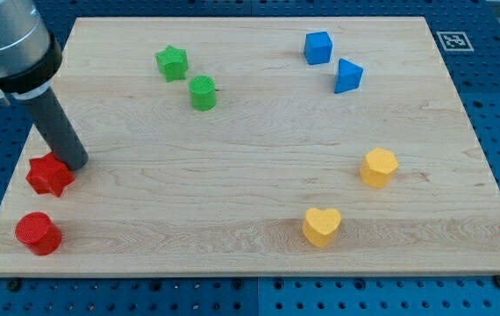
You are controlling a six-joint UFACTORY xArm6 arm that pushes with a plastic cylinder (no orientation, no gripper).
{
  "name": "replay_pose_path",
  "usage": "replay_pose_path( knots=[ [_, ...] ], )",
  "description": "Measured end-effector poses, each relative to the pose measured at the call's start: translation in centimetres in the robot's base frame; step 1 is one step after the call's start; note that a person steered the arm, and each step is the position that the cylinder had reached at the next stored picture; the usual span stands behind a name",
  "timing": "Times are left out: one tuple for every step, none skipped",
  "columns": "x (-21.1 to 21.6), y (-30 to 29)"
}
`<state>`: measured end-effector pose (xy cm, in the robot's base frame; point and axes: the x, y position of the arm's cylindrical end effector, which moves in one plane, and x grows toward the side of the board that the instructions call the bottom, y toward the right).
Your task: Move the red star diagonal to the red circle
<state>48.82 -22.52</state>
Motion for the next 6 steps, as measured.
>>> replay_pose_path(
  knots=[
    [-1.3,0.0],
    [-2.1,-2.8],
    [-0.6,-4.9],
    [1.1,-2.7],
    [1.6,-2.0],
    [2.6,-1.1]
  ],
)
